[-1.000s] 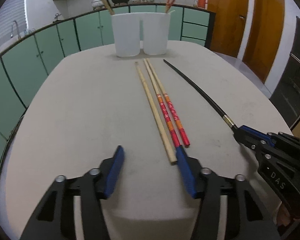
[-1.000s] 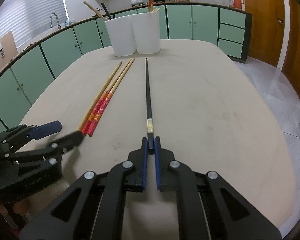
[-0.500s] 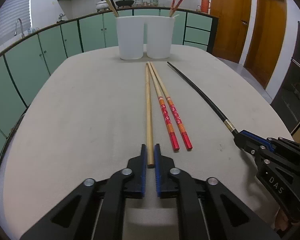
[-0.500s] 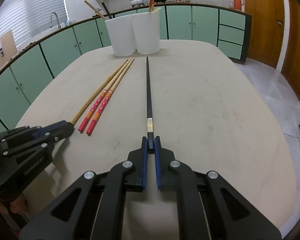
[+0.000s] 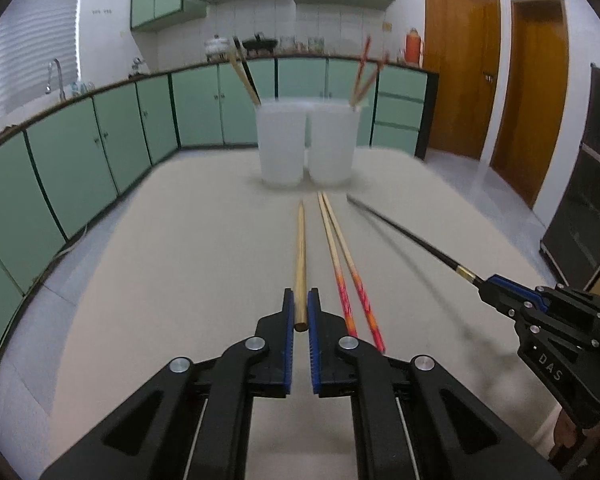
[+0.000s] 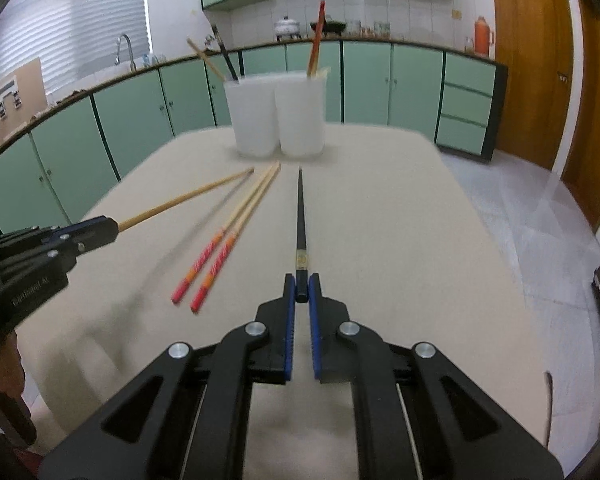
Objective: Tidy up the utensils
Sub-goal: 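Lift both chopsticks and lower them into the white holder with both tools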
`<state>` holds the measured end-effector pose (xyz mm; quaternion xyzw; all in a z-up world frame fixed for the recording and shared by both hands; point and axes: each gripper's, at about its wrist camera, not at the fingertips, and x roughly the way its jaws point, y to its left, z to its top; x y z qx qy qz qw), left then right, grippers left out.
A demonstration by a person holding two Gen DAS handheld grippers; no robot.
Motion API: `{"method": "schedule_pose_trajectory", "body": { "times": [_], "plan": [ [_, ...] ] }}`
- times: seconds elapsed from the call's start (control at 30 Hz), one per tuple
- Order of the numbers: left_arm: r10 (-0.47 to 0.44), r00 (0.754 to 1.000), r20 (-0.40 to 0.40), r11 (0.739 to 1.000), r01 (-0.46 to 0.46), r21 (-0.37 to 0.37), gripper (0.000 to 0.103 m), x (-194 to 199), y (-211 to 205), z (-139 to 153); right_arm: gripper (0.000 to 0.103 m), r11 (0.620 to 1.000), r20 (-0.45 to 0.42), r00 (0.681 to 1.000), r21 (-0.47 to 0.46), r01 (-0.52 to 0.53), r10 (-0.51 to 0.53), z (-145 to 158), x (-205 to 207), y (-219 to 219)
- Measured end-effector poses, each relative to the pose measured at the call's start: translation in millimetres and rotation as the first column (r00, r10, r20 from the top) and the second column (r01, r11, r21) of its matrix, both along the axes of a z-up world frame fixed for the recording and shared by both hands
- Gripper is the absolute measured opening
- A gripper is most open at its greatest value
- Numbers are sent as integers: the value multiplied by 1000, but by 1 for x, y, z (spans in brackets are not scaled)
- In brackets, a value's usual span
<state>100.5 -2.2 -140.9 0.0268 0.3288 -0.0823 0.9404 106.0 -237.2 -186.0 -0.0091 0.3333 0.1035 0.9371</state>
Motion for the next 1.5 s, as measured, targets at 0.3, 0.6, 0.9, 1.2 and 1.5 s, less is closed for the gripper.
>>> {"method": "schedule_pose_trajectory", "body": {
  "times": [0.3,0.6,0.9,1.2,1.5],
  "plan": [
    [4,989,145,1000,1,-31,6,10,8,63,6,999,123,992,27,-24,21,61,9,-8],
    [1,977,213,1000,2,-16,6,36,8,102,6,996,181,982,60,-65,53,116,41,-14],
    [-15,975,221,999,23,-36,6,55,11,128,6,990,163,981,76,-116,103,156,79,-13],
    [-23,967,255,997,40,-59,6,71,11,155,6,982,194,970,95,-165,144,189,103,-11],
    [18,931,365,992,28,-120,6,82,16,200,6,978,303,947,143,-151,102,236,132,-11]
  ]
}}
